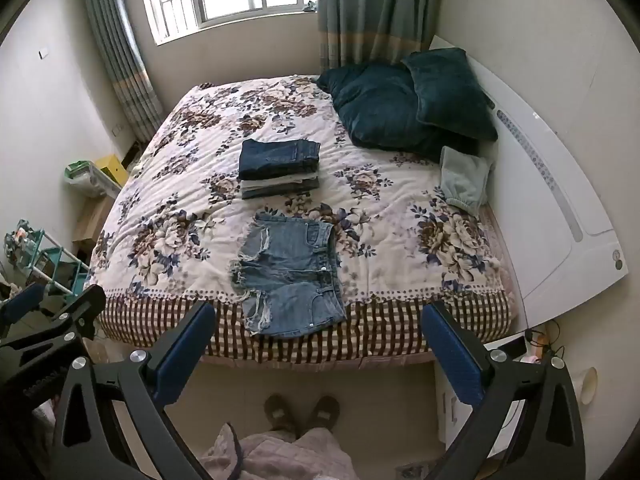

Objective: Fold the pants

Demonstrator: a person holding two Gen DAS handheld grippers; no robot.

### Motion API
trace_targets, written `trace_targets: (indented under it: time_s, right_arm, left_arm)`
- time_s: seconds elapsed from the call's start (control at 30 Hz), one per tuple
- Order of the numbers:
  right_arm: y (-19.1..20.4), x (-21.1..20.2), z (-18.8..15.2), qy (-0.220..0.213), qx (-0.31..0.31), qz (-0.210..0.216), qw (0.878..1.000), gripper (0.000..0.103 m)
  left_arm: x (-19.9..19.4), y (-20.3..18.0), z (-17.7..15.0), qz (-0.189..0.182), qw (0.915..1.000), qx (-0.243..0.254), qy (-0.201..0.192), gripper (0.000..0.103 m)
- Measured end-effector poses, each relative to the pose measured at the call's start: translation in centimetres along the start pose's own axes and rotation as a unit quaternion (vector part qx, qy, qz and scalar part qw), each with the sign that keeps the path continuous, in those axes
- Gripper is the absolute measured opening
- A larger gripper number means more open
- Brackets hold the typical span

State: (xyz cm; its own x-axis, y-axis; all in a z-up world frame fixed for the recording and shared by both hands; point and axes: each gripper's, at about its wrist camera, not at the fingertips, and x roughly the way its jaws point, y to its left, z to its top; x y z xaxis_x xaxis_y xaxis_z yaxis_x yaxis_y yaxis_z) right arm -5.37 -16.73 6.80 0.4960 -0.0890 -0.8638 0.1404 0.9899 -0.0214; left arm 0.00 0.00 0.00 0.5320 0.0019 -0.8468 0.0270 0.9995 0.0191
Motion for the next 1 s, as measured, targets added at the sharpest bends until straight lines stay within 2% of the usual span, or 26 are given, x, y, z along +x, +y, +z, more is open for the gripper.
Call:
trace_targets:
  time_s: [0.27, 0.43, 0.83, 0.87, 1.0]
  right_arm:
    - [-0.2, -0.3, 0.1, -0.003, 0.006, 0.008, 1.0, 0.103]
    - [-0.2, -0.3, 0.1, -0.005, 0.006, 0.009, 1.0, 0.103]
    - [-0.8, -0.2, -0.4, -0.007, 0.006, 0.007, 1.0, 0.103]
    - [-0.6, -0.3, 0.5, -0.007, 0.005, 0.006, 1.0, 0.103]
    - [-0.4, -0.3, 0.9, -0.008, 0.004, 0.005, 1.0, 0.103]
  left_arm:
    - [0.0, 0.0, 0.0, 0.009, 0.9999, 0.004, -0.008, 0.103]
    - [-0.3, 0.1, 1.6, 0.008, 0.9999, 0.005, -0.008, 0.103]
    - [-0.4, 0.1, 1.1, 0.009, 0.9998, 0.007, -0.013, 0.103]
    - [-0.9, -0.3, 1.3, 0.009, 0.9998, 0.011, -0.014, 0.103]
    - [-0.9, -0.3, 1.3, 0.01, 0.9998, 0.011, -0.014, 0.103]
